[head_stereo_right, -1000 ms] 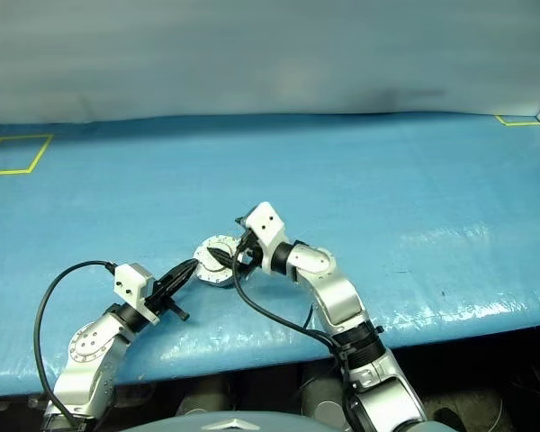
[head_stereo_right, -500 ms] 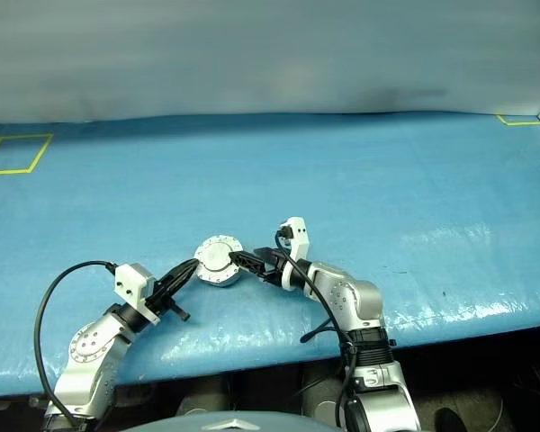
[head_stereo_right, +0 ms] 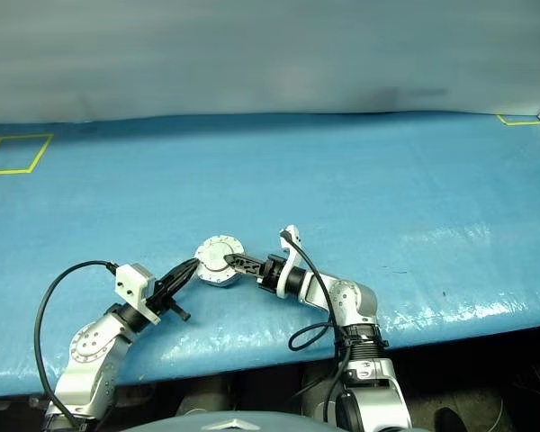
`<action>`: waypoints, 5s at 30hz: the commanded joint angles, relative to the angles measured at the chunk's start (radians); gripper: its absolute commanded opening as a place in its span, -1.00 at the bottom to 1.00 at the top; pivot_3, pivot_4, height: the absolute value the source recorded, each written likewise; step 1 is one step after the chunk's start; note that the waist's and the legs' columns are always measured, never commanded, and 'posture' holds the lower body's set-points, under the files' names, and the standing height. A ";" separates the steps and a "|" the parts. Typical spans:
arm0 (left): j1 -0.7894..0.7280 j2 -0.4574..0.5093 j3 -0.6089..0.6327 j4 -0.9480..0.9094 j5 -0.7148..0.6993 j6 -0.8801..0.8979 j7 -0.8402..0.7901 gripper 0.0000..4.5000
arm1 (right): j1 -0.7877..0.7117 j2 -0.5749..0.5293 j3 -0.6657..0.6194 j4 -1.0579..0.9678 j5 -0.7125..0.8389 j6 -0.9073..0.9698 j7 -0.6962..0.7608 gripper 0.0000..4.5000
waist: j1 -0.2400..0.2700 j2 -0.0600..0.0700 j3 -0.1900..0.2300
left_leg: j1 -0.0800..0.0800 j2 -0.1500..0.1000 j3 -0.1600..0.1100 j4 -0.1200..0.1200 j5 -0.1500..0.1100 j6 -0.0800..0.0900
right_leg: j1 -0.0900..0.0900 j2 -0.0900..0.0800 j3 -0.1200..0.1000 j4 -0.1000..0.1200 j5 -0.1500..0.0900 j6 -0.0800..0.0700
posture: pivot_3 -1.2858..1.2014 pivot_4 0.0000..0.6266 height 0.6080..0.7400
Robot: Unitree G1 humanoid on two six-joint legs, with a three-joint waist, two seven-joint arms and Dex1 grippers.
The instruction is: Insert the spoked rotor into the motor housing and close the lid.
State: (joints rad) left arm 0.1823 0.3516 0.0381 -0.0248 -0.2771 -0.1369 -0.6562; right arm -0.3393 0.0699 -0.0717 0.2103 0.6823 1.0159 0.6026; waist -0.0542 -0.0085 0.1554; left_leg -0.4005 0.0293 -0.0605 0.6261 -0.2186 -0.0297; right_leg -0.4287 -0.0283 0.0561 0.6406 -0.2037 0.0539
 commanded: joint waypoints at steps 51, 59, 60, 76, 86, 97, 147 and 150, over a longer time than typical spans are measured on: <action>-0.007 -0.291 0.217 -0.190 -0.920 0.557 -0.031 0.97 | -0.091 0.133 -0.116 -0.104 0.353 0.043 -0.164 -0.46 | -0.017 -0.002 0.003 | -0.015 0.001 -0.002 0.002 0.000 0.001 | -0.013 0.003 0.000 0.001 0.001 0.002 | 0.03 -0.52 1.00; -0.084 -0.320 0.236 -0.119 -0.900 0.550 -0.007 0.97 | -0.069 0.121 -0.062 -0.148 0.369 0.072 -0.115 -0.46 | -0.017 -0.002 0.003 | -0.014 0.000 -0.002 0.004 0.000 0.001 | -0.012 0.004 0.001 0.002 0.001 0.002 | 0.03 -0.52 1.00; -0.090 -0.327 0.235 -0.119 -0.872 0.530 -0.002 0.97 | -0.067 0.122 -0.061 -0.148 0.367 0.072 -0.116 -0.46 | -0.015 -0.002 0.003 | -0.015 0.000 -0.002 0.004 0.000 0.001 | -0.012 0.004 0.001 0.001 0.001 0.002 | 0.03 -0.52 1.00; -0.079 -0.345 0.223 -0.115 -0.807 0.497 -0.054 0.43 | -0.067 0.119 -0.047 -0.149 0.344 0.059 -0.111 -0.46 | -0.016 -0.002 0.003 | -0.014 0.000 -0.002 0.004 0.000 0.001 | -0.011 0.004 0.001 0.002 0.001 0.002 | 0.03 -0.52 1.00; -0.056 -0.353 0.255 -0.129 -0.960 0.618 -0.005 0.43 | -0.073 0.118 -0.039 -0.134 0.342 0.065 -0.088 -0.46 | -0.016 -0.002 0.003 | -0.014 0.000 -0.002 0.005 0.000 0.001 | -0.011 0.004 0.001 0.002 0.002 0.002 | 0.03 -0.52 1.00; -0.042 -0.399 0.267 -0.141 -0.991 0.604 -0.029 0.21 | -0.068 0.121 -0.026 -0.140 0.300 0.038 -0.086 -0.46 | -0.015 -0.002 0.003 | -0.014 0.000 -0.002 0.005 0.000 0.001 | -0.010 0.004 0.001 0.002 0.002 0.002 | 0.03 -0.52 1.00; -0.263 -0.371 0.605 0.096 -0.634 0.057 0.687 0.43 | -0.041 0.129 0.030 -0.087 0.009 -0.419 -0.147 0.42 | -0.013 -0.004 0.002 | -0.009 -0.002 -0.005 0.015 0.000 0.001 | 0.001 0.004 0.002 0.001 0.005 0.006 | 0.03 -0.52 1.00; -0.256 -0.360 0.639 0.100 -0.584 0.013 0.759 0.83 | -0.047 0.131 0.028 -0.076 0.006 -0.422 -0.147 0.42 | -0.015 -0.004 0.002 | -0.008 -0.001 -0.005 0.015 0.000 0.001 | 0.001 0.004 0.002 0.002 0.005 0.006 | 0.03 -0.52 1.00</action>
State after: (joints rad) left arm -0.0914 -0.0271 0.6226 0.0782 -0.9010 -0.0838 0.0485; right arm -0.4200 0.1641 -0.0657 0.1446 0.6815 0.6126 0.4447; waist -0.0688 -0.0125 0.1569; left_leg -0.4081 0.0279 -0.0650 0.6410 -0.2189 -0.0289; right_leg -0.4277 -0.0242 0.0584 0.6426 -0.1992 0.0599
